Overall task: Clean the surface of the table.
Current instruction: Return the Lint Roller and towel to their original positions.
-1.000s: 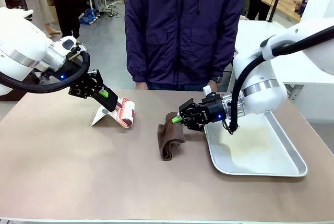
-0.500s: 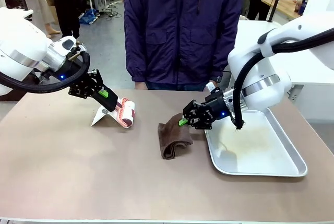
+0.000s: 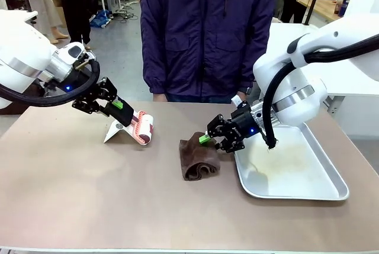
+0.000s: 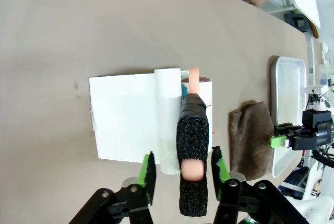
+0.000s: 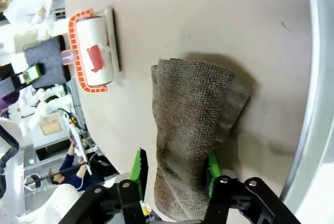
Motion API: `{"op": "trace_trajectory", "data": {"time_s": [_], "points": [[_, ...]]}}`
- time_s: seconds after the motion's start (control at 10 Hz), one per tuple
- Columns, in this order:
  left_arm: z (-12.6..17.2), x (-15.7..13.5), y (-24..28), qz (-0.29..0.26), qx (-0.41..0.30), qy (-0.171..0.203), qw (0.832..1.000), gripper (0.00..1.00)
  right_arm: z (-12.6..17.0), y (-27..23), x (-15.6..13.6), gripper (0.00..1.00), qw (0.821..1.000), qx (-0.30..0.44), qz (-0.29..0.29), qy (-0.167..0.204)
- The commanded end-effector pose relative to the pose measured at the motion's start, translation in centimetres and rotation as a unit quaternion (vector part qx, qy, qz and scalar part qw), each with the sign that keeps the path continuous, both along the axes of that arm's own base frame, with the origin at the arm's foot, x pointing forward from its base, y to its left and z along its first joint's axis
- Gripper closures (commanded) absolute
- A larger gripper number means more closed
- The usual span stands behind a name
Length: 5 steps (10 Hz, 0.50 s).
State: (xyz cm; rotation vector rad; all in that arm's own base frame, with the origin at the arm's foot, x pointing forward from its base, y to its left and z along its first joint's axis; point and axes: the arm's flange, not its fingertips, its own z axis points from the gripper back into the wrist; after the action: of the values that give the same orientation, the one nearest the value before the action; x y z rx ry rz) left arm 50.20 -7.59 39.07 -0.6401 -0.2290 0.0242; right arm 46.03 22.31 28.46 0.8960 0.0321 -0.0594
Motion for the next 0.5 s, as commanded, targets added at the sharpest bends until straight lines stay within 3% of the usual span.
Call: {"op": "trace_trajectory", "data": {"time_s": [0.0,0.1,0.4], "points": [[0.1,-0.3,0.4,0.000,0.002,-0.011,1.000,0.00,0.3,0.3,0.3,0.12,1.000,0.000,-0.004,0.011],[0.2,-0.3,0.4,0.000,0.001,-0.013,1.000,0.00,0.3,0.2,0.3,0.02,1.000,0.001,-0.003,0.010],[1.8,-1.3,1.0,0.005,-0.011,-0.034,0.999,0.00,0.8,0.1,0.1,0.00,1.000,0.000,-0.001,0.003]]}}
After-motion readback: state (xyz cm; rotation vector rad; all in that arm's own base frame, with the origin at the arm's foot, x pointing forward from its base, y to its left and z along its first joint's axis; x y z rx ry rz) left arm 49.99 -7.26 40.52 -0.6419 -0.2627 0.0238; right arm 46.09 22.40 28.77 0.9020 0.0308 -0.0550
